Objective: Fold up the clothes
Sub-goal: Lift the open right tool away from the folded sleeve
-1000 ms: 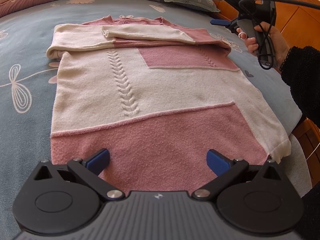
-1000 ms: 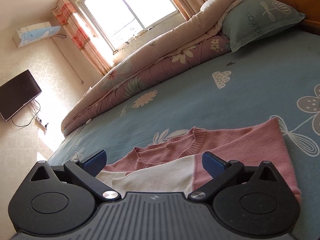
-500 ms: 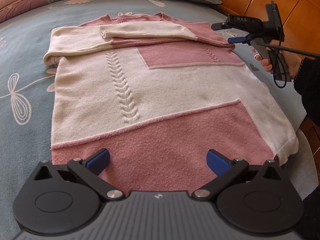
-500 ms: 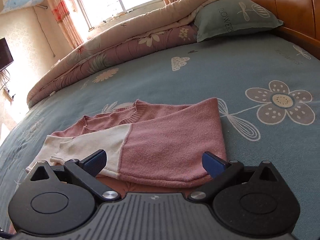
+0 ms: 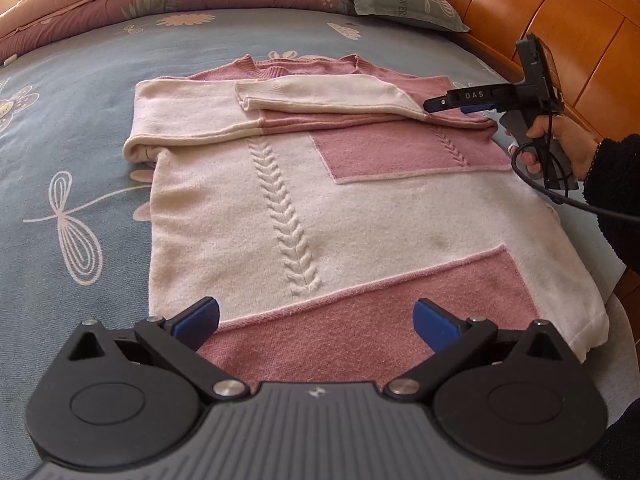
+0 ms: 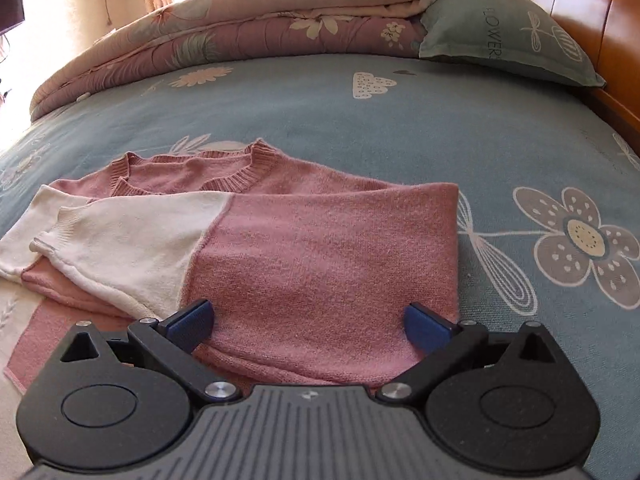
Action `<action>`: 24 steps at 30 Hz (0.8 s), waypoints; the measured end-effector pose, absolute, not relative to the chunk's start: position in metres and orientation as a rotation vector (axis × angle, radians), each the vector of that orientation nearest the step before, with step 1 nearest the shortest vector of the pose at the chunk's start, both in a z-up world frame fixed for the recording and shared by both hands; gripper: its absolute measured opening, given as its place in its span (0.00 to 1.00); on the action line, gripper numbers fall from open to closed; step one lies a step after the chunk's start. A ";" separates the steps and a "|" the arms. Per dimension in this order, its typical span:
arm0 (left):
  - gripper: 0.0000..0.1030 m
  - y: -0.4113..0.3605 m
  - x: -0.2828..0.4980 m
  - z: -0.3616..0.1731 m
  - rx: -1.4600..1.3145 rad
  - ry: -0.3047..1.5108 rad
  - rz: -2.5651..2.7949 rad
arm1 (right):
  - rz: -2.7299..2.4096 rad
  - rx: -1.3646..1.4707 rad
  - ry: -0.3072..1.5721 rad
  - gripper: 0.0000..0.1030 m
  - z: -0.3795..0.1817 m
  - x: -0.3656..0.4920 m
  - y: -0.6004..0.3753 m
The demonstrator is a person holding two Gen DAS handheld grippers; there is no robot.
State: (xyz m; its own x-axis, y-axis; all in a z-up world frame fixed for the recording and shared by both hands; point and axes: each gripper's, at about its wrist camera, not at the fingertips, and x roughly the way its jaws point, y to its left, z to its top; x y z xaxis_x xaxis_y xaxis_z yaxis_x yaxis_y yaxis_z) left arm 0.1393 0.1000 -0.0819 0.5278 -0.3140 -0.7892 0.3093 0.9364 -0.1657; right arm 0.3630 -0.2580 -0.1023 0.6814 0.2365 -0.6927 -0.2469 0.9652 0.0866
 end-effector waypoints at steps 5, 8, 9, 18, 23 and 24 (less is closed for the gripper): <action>0.99 0.101 0.143 -0.084 -0.012 0.955 -0.352 | 0.265 -0.003 0.680 1.00 -0.078 0.394 -0.266; 0.99 0.101 0.145 -0.085 -0.026 0.956 -0.339 | 0.227 0.080 0.771 1.00 -0.095 0.433 -0.278; 0.99 0.101 0.145 -0.085 -0.031 0.959 -0.342 | 0.209 0.103 0.818 1.00 -0.106 0.443 -0.281; 0.99 0.102 0.145 -0.090 -0.033 0.964 -0.338 | 0.311 -0.129 0.749 1.00 -0.096 0.397 -0.212; 0.99 0.102 0.135 -0.084 -0.036 0.947 -0.356 | 0.294 -0.167 0.786 1.00 -0.106 0.393 -0.182; 0.99 0.103 0.132 -0.084 -0.041 0.945 -0.358 | 0.303 -0.155 0.762 1.00 -0.101 0.390 -0.178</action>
State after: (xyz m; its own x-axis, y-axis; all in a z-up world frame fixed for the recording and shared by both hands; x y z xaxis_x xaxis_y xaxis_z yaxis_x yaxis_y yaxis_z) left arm 0.1322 0.1035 -0.0835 0.5317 -0.3177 -0.7851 0.2824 0.9404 -0.1893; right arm 0.3896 -0.1781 -0.1008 0.6831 0.2131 -0.6985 -0.3242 0.9456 -0.0286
